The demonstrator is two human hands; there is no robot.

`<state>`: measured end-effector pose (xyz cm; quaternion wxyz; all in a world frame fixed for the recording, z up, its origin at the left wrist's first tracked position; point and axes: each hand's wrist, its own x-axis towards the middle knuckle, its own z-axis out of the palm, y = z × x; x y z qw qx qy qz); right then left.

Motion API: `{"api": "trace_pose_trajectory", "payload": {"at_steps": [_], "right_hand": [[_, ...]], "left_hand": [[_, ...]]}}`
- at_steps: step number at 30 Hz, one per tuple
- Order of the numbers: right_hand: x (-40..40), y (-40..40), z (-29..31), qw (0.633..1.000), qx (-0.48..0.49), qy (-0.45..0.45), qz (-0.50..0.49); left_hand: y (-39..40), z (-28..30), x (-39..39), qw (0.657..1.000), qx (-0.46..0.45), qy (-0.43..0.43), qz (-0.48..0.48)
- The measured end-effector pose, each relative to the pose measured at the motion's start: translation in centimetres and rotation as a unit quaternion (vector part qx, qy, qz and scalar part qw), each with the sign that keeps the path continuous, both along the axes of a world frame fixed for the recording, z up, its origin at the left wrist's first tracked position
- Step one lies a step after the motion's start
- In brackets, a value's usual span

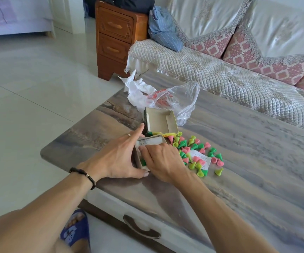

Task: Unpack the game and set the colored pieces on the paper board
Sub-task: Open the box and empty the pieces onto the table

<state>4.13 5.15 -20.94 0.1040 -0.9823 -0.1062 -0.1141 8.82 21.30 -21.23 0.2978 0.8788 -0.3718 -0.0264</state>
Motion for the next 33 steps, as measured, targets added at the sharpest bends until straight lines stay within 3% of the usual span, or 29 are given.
{"api": "trace_pose_trajectory", "payload": {"at_steps": [4, 11, 16, 19, 23, 26, 28, 31, 33], "right_hand": [[0.6, 0.2, 0.3, 0.999, -0.005, 0.032, -0.016], [0.7, 0.7, 0.9, 0.998, 0.058, 0.007, -0.018], [1.3, -2.4, 2.6, 0.960, 0.145, -0.129, -0.201], [1.2, -5.8, 2.1, 0.962, 0.039, -0.056, -0.265], [0.8, -6.4, 1.4, 0.973, -0.030, -0.024, -0.230], [0.9, -5.2, 1.9, 0.975, -0.091, -0.077, -0.187], [0.7, -4.5, 2.2, 0.986, -0.061, -0.110, -0.107], [0.0, -2.8, 3.3, 0.997, 0.064, 0.034, 0.023], [-0.1, -1.7, 3.8, 0.985, 0.088, 0.133, 0.070]], "left_hand": [[0.0, 0.1, -0.1, 1.000, 0.010, -0.016, 0.001], [0.0, -0.2, 0.2, 1.000, 0.017, -0.011, -0.001], [0.1, -0.2, 0.0, 1.000, 0.021, -0.017, 0.007], [0.0, 0.0, -0.1, 1.000, 0.016, -0.009, 0.005], [0.0, -0.1, 0.2, 1.000, 0.012, 0.006, -0.003], [0.1, -0.1, 0.3, 1.000, 0.009, 0.015, -0.007], [0.1, -0.1, 0.3, 1.000, 0.010, 0.019, -0.007], [0.1, 0.0, 0.4, 1.000, 0.018, 0.017, -0.007], [0.2, 0.0, 0.4, 1.000, 0.018, 0.017, -0.004]]}}
